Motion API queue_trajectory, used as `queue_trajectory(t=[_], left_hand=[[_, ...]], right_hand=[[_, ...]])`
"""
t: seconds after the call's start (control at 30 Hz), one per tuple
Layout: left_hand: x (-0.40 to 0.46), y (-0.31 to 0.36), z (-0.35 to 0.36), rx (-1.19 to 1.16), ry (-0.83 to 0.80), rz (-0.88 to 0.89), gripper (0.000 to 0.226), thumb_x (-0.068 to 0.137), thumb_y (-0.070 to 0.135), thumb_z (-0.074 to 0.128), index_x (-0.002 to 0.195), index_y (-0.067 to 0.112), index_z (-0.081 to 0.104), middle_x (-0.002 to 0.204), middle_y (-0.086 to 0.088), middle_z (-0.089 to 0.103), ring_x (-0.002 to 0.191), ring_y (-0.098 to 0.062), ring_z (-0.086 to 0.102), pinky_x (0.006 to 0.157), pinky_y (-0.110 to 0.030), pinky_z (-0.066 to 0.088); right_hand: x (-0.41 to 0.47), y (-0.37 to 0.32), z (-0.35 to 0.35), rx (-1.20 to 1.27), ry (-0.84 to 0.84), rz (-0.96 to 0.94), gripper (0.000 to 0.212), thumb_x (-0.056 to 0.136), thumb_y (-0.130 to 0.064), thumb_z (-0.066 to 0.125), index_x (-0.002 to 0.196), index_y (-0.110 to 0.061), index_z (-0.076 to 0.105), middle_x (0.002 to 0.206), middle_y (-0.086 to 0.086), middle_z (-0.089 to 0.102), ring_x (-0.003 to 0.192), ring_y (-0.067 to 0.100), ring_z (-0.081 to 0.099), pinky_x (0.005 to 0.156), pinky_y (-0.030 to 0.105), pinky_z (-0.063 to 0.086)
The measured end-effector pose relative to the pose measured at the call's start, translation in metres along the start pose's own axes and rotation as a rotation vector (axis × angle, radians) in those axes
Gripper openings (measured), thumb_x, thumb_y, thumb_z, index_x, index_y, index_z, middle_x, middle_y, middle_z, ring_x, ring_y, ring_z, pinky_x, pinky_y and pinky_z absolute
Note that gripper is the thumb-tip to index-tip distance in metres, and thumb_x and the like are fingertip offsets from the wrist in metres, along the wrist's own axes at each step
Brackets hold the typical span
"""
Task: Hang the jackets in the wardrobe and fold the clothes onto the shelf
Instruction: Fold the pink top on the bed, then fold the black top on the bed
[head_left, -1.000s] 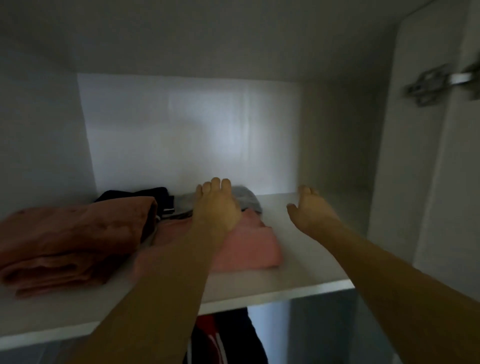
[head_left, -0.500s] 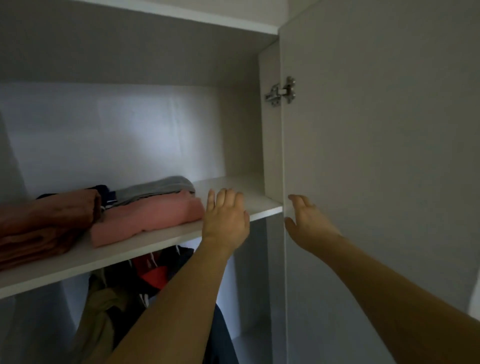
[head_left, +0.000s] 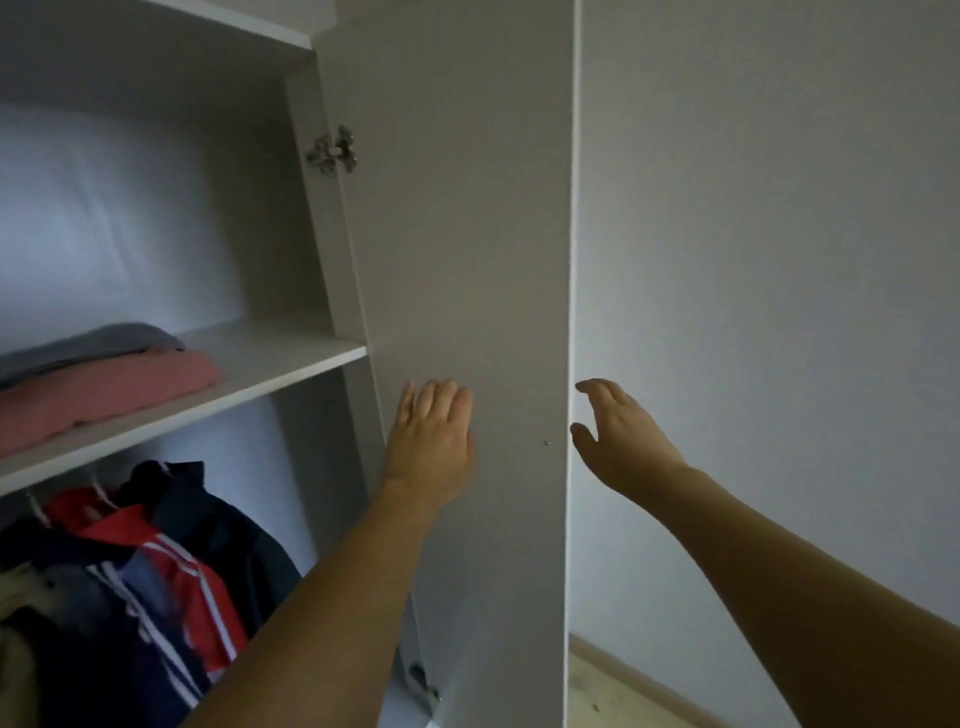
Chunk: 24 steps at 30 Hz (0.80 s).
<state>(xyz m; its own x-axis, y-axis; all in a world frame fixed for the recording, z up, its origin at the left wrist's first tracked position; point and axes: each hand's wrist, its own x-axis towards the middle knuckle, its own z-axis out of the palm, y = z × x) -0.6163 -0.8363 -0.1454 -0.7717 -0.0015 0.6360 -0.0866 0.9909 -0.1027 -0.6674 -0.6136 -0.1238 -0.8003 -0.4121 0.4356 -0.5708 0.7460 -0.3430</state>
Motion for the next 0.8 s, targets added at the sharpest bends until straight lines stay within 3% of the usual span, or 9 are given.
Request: queue_trajectory(t=[0.33, 0.57, 0.8], left_hand=[[-0.058, 0.263, -0.048, -0.092, -0.056, 0.147, 0.048, 0.097, 0.035, 0.041, 0.141, 0.014, 0.037, 0.147, -0.003, 0.038, 0.135, -0.024, 0.034, 0.121, -0.046, 0.009], [-0.109, 0.443, -0.072, -0.202, -0.162, 0.285, 0.051, 0.1, 0.035, 0.035, 0.145, 0.012, 0.03, 0.153, -0.006, 0.03, 0.14, -0.026, 0.027, 0.122, -0.047, 0.009], [-0.139, 0.59, -0.082, -0.34, -0.287, 0.309, 0.055, 0.101, 0.034, 0.033, 0.149, 0.01, 0.024, 0.156, -0.008, 0.026, 0.142, -0.028, 0.025, 0.122, -0.047, 0.007]], right_hand=[[-0.208, 0.162, -0.129, -0.095, 0.027, 0.185, 0.052, 0.098, -0.027, 0.048, 0.145, -0.011, 0.035, 0.15, 0.005, 0.038, 0.136, 0.022, 0.038, 0.113, 0.033, 0.03], [-0.345, 0.272, -0.203, -0.102, -0.036, 0.374, 0.052, 0.098, -0.025, 0.049, 0.145, -0.009, 0.035, 0.148, 0.008, 0.038, 0.134, 0.025, 0.039, 0.113, 0.037, 0.032], [-0.461, 0.357, -0.267, -0.116, -0.031, 0.523, 0.052, 0.098, -0.028, 0.049, 0.145, -0.012, 0.034, 0.149, 0.007, 0.037, 0.133, 0.024, 0.041, 0.109, 0.036, 0.035]])
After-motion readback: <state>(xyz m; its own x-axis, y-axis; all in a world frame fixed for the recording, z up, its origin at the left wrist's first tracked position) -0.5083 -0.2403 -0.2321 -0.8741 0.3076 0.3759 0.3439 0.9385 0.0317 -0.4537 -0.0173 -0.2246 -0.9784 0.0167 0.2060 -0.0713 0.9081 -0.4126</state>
